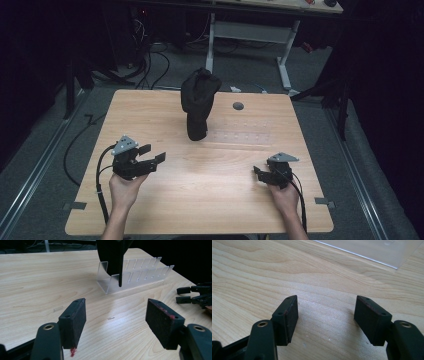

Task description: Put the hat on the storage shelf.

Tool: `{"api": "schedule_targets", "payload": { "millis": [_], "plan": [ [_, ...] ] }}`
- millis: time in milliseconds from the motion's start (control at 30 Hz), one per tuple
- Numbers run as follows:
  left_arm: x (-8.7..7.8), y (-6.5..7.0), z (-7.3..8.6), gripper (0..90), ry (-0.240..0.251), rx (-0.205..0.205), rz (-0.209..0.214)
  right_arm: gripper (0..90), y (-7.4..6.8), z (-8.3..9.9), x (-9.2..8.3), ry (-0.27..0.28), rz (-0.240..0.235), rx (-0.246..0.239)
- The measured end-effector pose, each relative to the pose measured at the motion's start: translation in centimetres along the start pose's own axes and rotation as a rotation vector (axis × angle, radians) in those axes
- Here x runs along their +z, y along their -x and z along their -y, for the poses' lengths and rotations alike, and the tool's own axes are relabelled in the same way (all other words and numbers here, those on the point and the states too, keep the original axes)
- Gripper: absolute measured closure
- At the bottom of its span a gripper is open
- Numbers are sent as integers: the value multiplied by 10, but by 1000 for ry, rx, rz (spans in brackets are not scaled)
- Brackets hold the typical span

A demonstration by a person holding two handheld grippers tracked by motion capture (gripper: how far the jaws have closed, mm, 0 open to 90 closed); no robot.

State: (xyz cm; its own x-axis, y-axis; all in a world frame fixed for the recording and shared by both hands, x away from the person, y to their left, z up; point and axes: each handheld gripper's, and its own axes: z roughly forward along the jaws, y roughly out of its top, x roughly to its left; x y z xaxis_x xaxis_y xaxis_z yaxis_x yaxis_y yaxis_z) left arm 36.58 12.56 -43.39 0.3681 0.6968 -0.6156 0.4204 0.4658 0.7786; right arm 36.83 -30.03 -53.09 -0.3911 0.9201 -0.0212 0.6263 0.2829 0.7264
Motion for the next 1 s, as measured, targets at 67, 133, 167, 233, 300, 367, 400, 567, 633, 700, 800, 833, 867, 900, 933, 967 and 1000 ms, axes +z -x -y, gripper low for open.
{"api": "schedule_targets", "payload": {
  "millis": [67,133,167,233,300,367,400,567,633,700,800,833,867,900,933,967,1000],
  "plan": [
    [-1,-1,2,332,-4,1,-1,360,0,0,0,0,0,0],
    [-1,-2,4,337,-7,-1,-8,361,0,0,0,0,0,0],
    [-1,-2,5,337,-5,-2,-9,360,0,0,0,0,0,0],
    [-2,-3,7,337,-8,-12,-10,361,0,0,0,0,0,0],
    [-2,-5,10,337,-11,-15,-13,360,0,0,0,0,0,0],
    [-2,-7,12,335,-13,-20,-16,361,0,0,0,0,0,0],
    [-3,-8,12,335,-15,-21,-17,360,0,0,0,0,0,0],
    [-4,-10,16,350,-20,-44,-15,360,0,0,0,0,1,0],
    [-5,-11,17,354,-19,-56,-17,360,0,0,0,0,1,-1],
    [-5,-13,18,355,-19,-66,-16,360,0,0,0,0,1,0],
    [-6,-14,20,357,-22,-70,-16,360,0,0,0,0,1,0],
    [-6,-15,20,358,-20,-72,-17,360,-1,0,0,-1,0,5],
    [-6,-15,21,358,-21,-75,-17,360,0,0,0,-1,0,1],
    [-6,-15,22,358,-24,-73,-16,360,0,0,0,1,1,-3],
    [-6,-16,22,358,-27,-73,-17,360,0,0,0,0,1,-1],
    [-5,-17,23,358,-26,-75,-19,360,0,0,0,0,0,1],
    [-5,-17,24,356,-29,-77,-23,360,0,0,0,-1,0,4]
  ]
}}
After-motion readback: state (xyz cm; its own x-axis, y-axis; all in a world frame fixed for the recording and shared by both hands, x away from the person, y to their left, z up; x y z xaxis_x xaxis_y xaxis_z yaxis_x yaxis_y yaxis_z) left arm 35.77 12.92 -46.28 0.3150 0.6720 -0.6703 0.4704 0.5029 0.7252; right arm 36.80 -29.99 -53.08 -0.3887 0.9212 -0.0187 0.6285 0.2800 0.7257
